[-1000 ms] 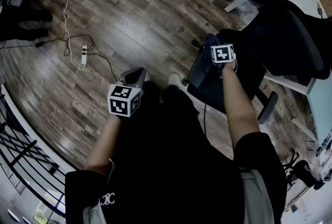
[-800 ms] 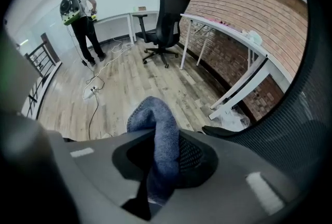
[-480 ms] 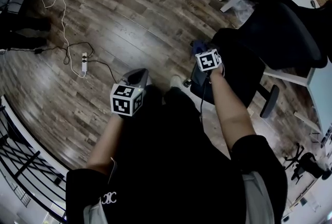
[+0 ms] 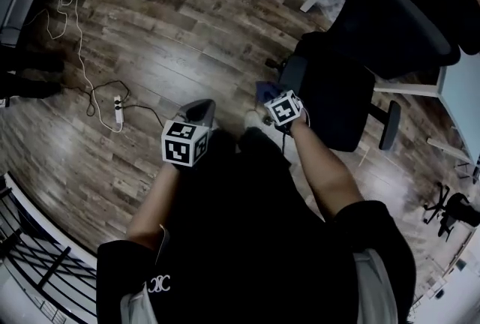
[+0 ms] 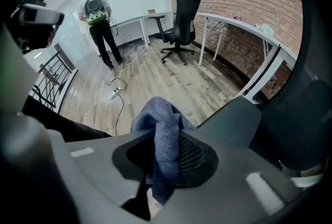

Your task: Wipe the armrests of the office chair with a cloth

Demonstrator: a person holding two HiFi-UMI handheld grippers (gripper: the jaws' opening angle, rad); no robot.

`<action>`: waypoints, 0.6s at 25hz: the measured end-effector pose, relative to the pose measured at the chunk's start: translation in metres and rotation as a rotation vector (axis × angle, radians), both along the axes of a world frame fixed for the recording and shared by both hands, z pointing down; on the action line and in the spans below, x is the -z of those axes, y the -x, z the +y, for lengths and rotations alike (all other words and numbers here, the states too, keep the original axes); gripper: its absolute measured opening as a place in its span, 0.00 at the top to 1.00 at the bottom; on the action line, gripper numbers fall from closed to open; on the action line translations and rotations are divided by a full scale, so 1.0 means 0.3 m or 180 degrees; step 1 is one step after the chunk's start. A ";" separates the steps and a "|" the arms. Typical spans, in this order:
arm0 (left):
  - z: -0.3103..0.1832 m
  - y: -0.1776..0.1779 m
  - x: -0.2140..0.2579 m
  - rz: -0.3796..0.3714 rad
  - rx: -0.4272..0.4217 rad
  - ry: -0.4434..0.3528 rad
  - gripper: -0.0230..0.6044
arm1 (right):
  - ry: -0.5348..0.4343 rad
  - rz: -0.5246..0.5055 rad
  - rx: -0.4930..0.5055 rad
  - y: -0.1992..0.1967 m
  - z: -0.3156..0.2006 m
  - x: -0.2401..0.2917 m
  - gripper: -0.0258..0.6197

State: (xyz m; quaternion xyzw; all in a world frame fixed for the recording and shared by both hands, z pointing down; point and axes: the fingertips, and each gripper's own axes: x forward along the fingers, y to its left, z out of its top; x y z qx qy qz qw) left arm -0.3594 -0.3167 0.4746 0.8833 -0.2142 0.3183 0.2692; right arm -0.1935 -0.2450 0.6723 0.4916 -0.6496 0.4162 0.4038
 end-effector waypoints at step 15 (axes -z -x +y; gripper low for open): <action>0.031 -0.141 0.002 0.0083 -0.0700 -0.0004 0.95 | -0.0101 -0.0093 -0.0895 -0.069 0.285 0.055 0.84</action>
